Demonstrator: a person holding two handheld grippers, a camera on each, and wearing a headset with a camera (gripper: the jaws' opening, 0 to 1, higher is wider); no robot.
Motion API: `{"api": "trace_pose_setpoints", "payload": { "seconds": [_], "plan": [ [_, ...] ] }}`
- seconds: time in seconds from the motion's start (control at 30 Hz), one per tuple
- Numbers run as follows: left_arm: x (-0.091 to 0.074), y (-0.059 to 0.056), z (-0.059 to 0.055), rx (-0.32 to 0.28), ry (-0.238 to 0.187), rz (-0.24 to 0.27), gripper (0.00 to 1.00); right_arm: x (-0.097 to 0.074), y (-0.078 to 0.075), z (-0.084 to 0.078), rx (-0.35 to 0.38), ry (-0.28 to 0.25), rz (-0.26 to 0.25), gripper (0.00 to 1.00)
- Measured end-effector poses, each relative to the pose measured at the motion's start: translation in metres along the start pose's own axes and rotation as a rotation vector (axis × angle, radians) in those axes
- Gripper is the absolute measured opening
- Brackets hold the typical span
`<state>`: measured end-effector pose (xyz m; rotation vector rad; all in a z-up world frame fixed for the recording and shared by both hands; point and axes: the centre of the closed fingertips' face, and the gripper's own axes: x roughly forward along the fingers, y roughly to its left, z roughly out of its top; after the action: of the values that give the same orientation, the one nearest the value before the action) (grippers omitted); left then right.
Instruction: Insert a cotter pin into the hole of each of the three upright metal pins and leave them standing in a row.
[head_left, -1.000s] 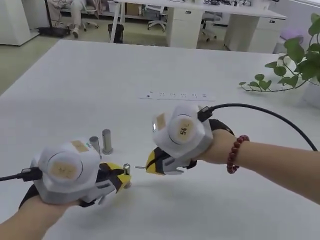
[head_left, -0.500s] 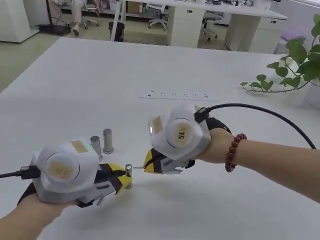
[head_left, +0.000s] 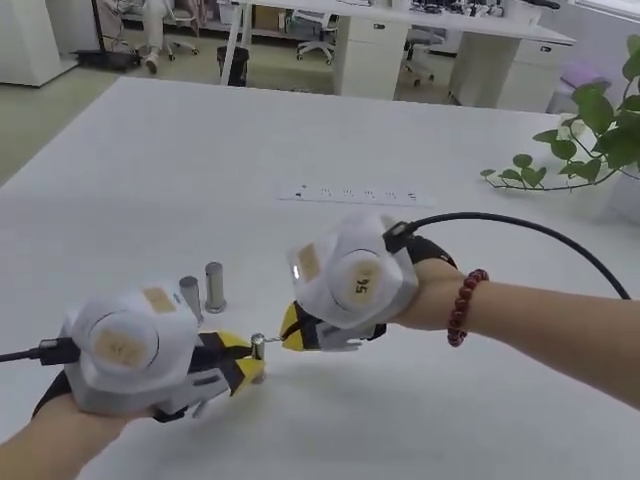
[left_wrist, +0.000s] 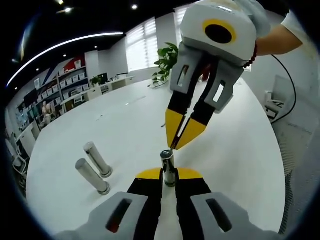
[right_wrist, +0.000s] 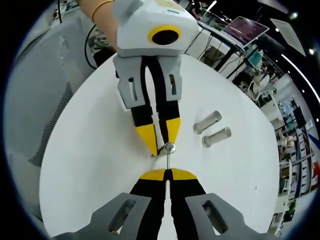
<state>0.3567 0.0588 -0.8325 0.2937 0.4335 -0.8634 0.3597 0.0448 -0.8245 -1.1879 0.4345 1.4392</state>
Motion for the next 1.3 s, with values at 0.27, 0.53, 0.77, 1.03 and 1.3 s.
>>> {"api": "trace_pose_setpoints", "payload": {
  "seconds": [0.27,0.53,0.77,1.03,1.3],
  "plan": [
    [0.000,0.000,0.000,-0.011,-0.009,0.002,0.07,0.000,-0.001,0.002,-0.028,0.000,-0.006,0.03],
    [0.002,-0.003,0.000,-0.012,-0.012,-0.001,0.07,0.002,0.001,0.010,-0.018,-0.038,-0.004,0.03],
    [0.001,-0.003,0.000,-0.013,-0.009,0.003,0.07,0.003,0.001,0.013,0.012,-0.050,0.006,0.04],
    [0.002,-0.002,0.000,-0.008,-0.005,0.002,0.07,-0.002,-0.001,0.010,0.068,-0.067,0.007,0.08],
    [0.003,-0.002,-0.003,-0.031,-0.008,-0.005,0.07,-0.007,-0.002,0.005,0.071,-0.052,0.006,0.07]
  ]
}}
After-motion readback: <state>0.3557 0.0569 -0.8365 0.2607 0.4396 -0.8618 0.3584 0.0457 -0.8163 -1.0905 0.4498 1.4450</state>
